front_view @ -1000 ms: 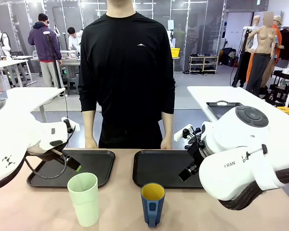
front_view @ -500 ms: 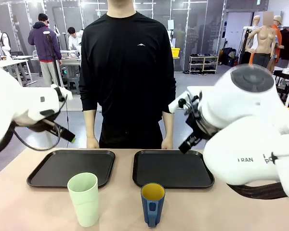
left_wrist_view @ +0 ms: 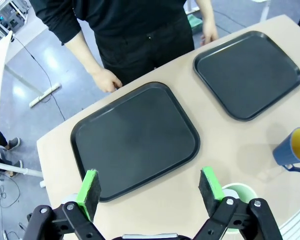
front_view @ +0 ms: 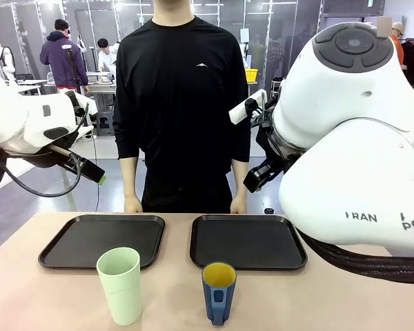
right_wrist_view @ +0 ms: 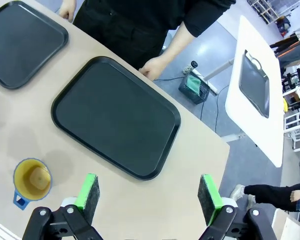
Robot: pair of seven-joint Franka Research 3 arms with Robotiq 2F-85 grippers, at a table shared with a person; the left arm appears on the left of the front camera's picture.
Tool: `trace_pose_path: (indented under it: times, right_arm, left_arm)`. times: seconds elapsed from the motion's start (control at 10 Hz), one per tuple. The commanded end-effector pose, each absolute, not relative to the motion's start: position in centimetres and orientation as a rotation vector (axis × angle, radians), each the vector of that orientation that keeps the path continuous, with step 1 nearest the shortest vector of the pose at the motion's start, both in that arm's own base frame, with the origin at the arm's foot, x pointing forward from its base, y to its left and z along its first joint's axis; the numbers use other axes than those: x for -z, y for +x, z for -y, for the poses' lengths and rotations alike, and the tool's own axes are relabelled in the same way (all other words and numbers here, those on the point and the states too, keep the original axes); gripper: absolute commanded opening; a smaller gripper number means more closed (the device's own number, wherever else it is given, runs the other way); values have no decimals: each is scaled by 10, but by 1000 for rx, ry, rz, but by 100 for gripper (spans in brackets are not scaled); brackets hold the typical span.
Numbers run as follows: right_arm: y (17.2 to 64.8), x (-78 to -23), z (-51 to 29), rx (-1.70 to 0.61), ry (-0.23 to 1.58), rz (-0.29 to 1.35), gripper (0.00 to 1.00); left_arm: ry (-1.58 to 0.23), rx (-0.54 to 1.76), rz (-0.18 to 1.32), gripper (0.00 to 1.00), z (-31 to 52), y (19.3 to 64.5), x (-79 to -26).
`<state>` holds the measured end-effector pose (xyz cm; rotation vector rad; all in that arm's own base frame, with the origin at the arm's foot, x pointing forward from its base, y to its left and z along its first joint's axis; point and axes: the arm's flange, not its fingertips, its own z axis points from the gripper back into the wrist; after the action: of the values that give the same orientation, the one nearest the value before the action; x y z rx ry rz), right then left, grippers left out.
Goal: Sort and store the cups by type.
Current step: Pick up the Reusable plastic cup.
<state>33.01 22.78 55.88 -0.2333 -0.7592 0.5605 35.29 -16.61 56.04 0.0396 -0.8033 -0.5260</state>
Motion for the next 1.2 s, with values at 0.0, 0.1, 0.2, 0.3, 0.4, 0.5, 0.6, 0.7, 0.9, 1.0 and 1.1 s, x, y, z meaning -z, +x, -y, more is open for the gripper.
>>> trace_pose_path:
  times: [0.0, 0.1, 0.2, 0.3, 0.4, 0.5, 0.6, 0.7, 0.9, 1.0, 1.1]
  right_arm:
    - [330, -552, -231, -516, -259, 767, 100]
    - [330, -551, -232, -515, -260, 770, 100]
    - [330, -551, -231, -523, -263, 773, 100]
    - [330, -549, -227, -592, -270, 782, 100]
    - [332, -547, -220, -624, -267, 782, 100]
    - [340, -545, -209, -625, -269, 767, 100]
    - [349, -541, -194, -590, -272, 753, 100]
    - [362, -534, -178, -556, -282, 732, 100]
    - [395, -511, -139, -488, -297, 694, 100]
    - [410, -497, -124, -467, -284, 680, 100]
    - [425, -481, -111, -457, -275, 670, 100]
  left_arm:
    - [40, 520, 790, 100, 170, 348, -556]
    - [41, 521, 793, 100, 171, 347, -558]
    - [51, 514, 793, 100, 170, 345, -558]
    - [54, 535, 796, 100, 168, 344, -558]
    - [61, 549, 799, 100, 163, 347, -555]
    - [80, 548, 801, 100, 152, 355, -550]
    - [96, 514, 779, 100, 133, 366, -542]
    - [101, 477, 753, 100, 111, 377, -532]
    - [61, 417, 709, 100, 70, 395, -506]
    - [42, 403, 701, 100, 53, 405, -492]
    - [16, 394, 706, 100, 37, 414, -479]
